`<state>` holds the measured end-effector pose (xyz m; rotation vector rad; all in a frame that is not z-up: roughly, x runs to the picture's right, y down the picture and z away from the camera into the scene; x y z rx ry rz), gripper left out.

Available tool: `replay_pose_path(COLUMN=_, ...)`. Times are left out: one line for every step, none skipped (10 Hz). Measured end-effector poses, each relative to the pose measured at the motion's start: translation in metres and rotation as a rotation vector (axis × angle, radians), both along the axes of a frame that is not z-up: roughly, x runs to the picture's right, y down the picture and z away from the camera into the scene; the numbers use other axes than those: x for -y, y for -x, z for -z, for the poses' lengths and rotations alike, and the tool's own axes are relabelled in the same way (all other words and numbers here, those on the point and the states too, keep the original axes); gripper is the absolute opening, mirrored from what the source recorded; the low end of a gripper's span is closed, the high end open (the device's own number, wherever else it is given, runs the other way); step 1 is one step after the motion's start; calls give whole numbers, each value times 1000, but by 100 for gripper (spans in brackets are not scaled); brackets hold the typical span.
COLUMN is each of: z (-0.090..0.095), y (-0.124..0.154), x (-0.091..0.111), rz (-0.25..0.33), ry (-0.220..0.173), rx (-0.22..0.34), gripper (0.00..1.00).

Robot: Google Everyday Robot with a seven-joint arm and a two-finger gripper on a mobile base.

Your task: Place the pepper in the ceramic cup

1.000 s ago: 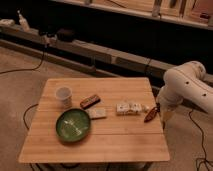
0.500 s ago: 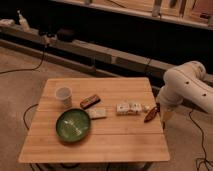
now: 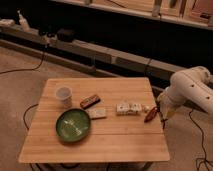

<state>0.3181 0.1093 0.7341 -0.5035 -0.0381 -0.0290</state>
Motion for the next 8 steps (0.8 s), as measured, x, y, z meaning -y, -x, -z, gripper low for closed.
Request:
replay_pose_path(z=-10, y=-5, x=-6, rz=1, ry=9, rx=10, gripper=65)
replay_pose_path(z=-20, y=-7, x=-11, rz=2, ry=19, rx=18, gripper=65)
replay_pose_path(z=-30, y=-9, x=-14, rz=6, ry=28, rx=26, gripper=65)
replay_pose_path(z=-43, y=-9, x=-18, rz=16, ry=37, rx=38, gripper=65)
replay_pose_path(z=-50, y=-10, x=-19, rz=26, ry=37, rx=44, gripper=65)
replay_pose_path(z=-61, y=-11, x=-19, rz=35, ry=33, rx=56, gripper=65)
replay_pose_path(z=-70, y=-11, x=-19, rz=43, ry=30, rx=66, gripper=65)
replay_pose_path(z=-80, y=-8, x=-19, rz=49, ry=29, rx=77, gripper=65)
